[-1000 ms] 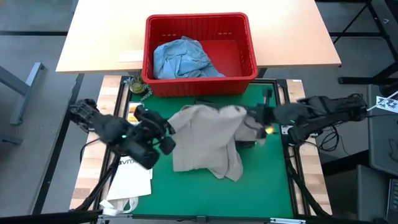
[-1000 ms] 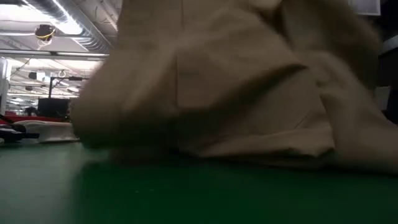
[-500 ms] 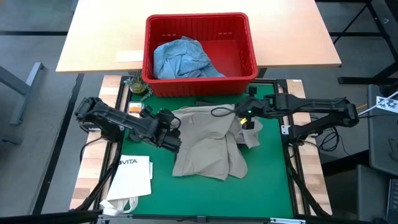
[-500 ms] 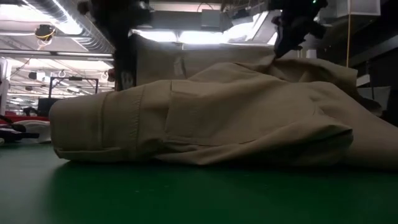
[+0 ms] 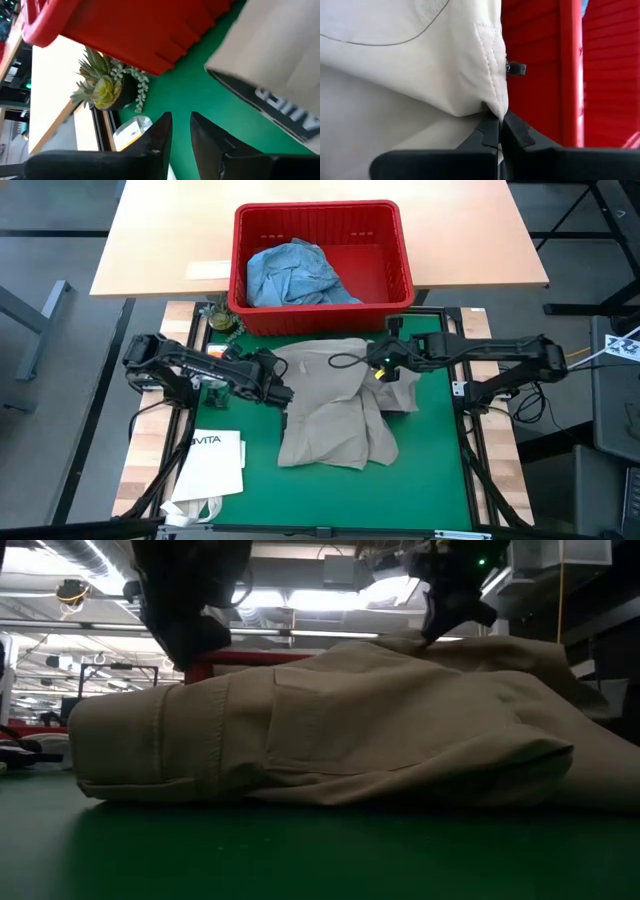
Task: Fold Laundry from Bin
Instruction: Fold the gray shorts
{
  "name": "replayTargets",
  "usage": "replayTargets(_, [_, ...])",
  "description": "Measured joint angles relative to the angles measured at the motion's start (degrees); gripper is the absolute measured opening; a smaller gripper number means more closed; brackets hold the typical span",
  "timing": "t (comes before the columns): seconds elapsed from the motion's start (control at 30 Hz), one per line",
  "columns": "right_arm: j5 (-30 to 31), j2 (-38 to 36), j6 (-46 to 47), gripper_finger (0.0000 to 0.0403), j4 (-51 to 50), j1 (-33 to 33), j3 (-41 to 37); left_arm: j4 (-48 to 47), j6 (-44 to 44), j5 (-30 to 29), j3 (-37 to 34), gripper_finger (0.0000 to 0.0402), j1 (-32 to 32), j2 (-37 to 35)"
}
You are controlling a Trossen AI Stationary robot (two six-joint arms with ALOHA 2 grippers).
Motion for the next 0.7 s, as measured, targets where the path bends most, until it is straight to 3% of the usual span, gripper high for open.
replayTargets(0.27, [3.44, 3.41, -7.41, 0.0003, 5.76, 0.0, 0.0, 4.71, 4.74, -1.45, -0.13, 0.0093, 3.06, -0.02])
replayTargets(0.5, [8.59, 4.35, -12.43, 0.0005, 7.72, 0.0, -0.02, 7.54, 15.22, -0.57, 0.48, 0.0081, 1.96, -0.02])
replayTargets(0.7, [8.74, 4.33, -13.79, 0.0071, 9.43, -0.72, -0.02, 8.6, 16.01, -0.36, 1.4, 0.0059, 1.35, -0.02])
